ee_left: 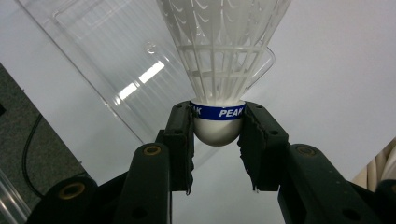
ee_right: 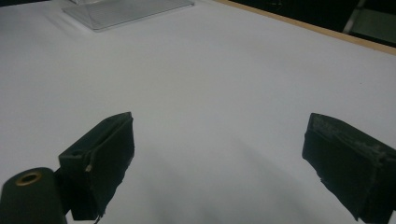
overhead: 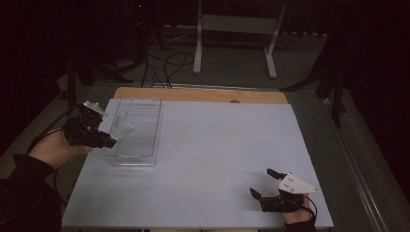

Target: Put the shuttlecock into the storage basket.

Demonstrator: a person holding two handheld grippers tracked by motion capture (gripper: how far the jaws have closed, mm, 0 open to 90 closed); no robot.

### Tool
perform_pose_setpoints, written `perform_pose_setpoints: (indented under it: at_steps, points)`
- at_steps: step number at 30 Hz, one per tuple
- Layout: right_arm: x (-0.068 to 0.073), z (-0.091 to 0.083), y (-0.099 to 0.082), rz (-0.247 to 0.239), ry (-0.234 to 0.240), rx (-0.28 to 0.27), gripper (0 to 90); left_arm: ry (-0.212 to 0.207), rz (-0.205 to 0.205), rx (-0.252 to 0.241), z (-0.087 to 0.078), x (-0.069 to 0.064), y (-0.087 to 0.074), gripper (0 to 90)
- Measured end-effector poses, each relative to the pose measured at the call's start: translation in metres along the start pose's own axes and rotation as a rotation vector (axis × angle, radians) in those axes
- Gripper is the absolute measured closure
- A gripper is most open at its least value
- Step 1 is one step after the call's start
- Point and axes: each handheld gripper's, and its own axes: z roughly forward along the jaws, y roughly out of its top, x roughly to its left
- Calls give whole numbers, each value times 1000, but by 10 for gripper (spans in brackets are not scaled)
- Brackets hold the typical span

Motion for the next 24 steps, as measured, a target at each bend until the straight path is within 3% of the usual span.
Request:
perform_pose_setpoints:
  at_steps: [9,19,24]
  points:
    - [1,1,0,2,1,1,91,21,-41,-2,0,12,-8,663]
    - [1,1,0,4,4,6,91,15,-92,-15,10,24,-11,662]
    - [1,1,0,5,5,8,91,17,-87,-16,17,27,-11,661]
